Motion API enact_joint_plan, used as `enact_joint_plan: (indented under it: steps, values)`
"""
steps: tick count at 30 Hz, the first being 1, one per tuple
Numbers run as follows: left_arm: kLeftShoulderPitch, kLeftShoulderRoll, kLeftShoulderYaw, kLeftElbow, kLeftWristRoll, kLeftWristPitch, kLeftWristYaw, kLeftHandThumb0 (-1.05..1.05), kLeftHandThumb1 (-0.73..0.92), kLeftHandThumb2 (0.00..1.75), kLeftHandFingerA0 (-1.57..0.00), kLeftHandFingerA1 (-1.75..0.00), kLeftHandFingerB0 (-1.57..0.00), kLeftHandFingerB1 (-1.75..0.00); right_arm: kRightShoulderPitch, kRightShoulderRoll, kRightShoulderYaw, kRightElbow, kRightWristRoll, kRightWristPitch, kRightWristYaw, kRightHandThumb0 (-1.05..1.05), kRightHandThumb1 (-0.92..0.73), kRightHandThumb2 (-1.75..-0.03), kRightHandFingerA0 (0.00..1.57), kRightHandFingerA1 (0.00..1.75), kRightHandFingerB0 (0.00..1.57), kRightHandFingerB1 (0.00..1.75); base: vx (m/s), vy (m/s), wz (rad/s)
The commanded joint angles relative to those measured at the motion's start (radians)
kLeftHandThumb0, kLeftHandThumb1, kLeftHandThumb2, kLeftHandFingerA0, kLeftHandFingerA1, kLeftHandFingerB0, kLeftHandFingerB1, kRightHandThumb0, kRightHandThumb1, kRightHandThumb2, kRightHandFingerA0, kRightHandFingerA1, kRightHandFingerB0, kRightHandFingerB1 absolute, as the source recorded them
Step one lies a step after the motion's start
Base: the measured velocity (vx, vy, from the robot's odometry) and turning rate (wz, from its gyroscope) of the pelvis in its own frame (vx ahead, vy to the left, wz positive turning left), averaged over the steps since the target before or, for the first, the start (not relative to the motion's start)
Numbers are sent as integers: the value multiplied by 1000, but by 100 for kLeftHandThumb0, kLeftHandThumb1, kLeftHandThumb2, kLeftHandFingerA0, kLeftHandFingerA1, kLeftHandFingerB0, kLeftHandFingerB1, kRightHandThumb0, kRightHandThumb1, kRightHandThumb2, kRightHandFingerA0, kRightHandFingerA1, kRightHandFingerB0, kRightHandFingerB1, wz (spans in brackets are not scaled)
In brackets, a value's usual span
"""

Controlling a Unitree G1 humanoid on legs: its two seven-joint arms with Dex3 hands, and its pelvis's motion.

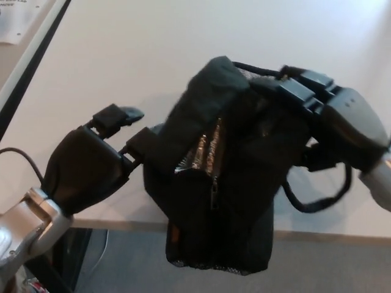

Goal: A lunch bag is kept on the middle of the desk and the robot uses both its hands to grab the opening of the bag from the left and right and moves its hands away from each other to spread the bag open

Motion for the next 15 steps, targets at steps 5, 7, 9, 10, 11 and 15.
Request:
enact_joint_plan:
  steps: [5,7,9,10,11,15]
  values:
    - [-98,19,98,-16,-12,81,98,5,36,81,-7,-44,0,-29,-366,212,61,305,-31,462,160,-55,-54,-56,18,44,0,13,0,0,0]
    - [-92,24,109,-25,-13,98,76,6,39,84,-7,-44,0,-24,-411,225,72,335,-35,505,181,-63,-39,-71,14,49,0,12,0,0,0]
    - [-87,27,119,-28,-12,106,67,6,38,84,-11,-44,0,-23,-445,237,82,361,-44,540,171,-56,-36,-69,17,49,0,13,0,0,0]
    - [-85,27,123,-29,-16,105,63,6,38,84,-11,-44,0,-23,-457,241,84,373,-43,548,169,-56,-36,-69,17,49,0,13,0,0,0]
    - [-85,24,124,-30,-13,114,55,5,39,82,-10,-43,0,-23,-471,240,84,384,-40,555,165,-49,-42,-66,18,48,0,10,0,0,0]
    - [-85,20,143,-38,-9,147,36,3,42,75,-6,-41,0,-18,-527,234,77,412,-20,567,187,-39,-44,-55,20,43,0,14,0,0,0]
